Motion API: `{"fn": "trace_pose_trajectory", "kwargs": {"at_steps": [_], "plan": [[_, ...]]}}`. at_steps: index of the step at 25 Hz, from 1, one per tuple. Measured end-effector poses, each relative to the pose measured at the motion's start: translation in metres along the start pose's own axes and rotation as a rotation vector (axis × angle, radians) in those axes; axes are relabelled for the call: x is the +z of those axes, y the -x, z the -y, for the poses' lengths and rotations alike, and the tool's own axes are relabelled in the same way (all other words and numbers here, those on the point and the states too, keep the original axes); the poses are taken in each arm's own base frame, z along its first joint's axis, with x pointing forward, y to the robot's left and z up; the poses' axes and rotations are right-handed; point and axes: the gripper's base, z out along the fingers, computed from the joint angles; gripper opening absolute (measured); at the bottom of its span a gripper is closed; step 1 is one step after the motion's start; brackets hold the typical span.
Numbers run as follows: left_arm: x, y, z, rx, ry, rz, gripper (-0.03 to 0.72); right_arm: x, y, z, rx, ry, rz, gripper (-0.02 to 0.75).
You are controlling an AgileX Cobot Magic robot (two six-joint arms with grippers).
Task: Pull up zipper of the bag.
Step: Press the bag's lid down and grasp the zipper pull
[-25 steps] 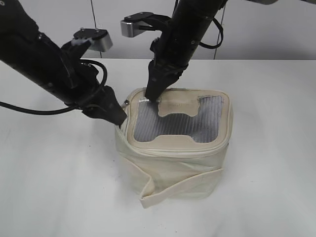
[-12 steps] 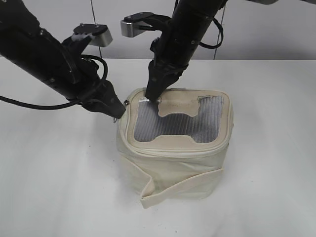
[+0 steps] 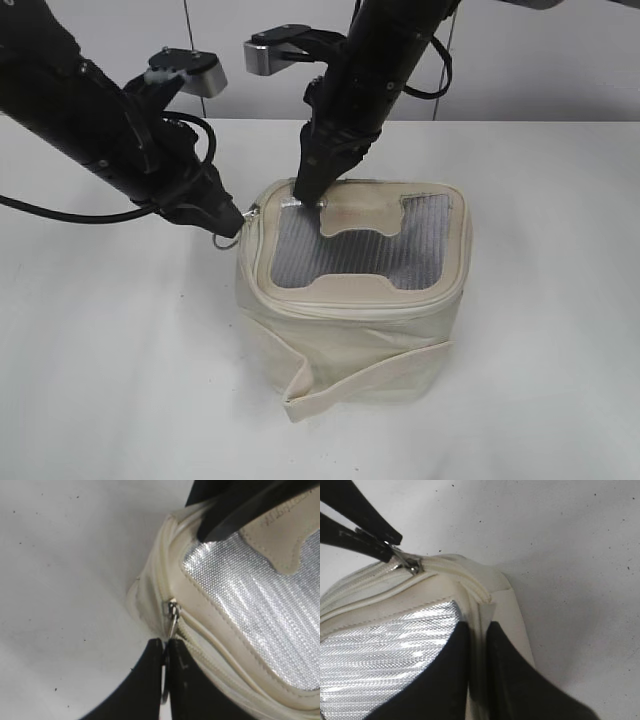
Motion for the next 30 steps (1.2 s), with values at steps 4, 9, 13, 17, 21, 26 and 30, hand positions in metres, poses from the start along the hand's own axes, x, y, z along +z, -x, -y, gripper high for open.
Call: {"fn": "trace_pose_trajectory", "kwargs": {"at_steps": [4, 9, 13, 17, 21, 26, 30], "plan": [[0.000, -0.003, 0.001, 0.012, -0.018, -0.038, 0.006, 0.000, 0.000, 0.000, 0.002, 0.000, 0.000, 0.071], [-0.001, -0.008, 0.004, 0.018, -0.050, -0.086, 0.006, 0.000, 0.000, 0.000, 0.020, -0.001, -0.002, 0.071], [-0.002, -0.012, 0.007, 0.013, -0.083, -0.128, 0.004, 0.000, 0.000, -0.001, 0.026, -0.001, -0.002, 0.071], [-0.003, -0.015, 0.010, -0.004, -0.115, -0.168, 0.003, 0.001, 0.001, -0.002, 0.028, 0.000, -0.002, 0.071], [-0.004, -0.018, 0.013, -0.030, -0.147, -0.211, 0.003, 0.001, 0.001, -0.003, 0.031, 0.002, -0.002, 0.071], [-0.009, -0.021, 0.031, -0.016, -0.192, -0.274, 0.003, 0.001, 0.001, -0.002, 0.043, -0.007, -0.010, 0.070], [-0.017, -0.020, 0.039, -0.009, -0.181, -0.267, 0.003, 0.000, 0.001, -0.002, 0.046, -0.009, -0.009, 0.070]]}}
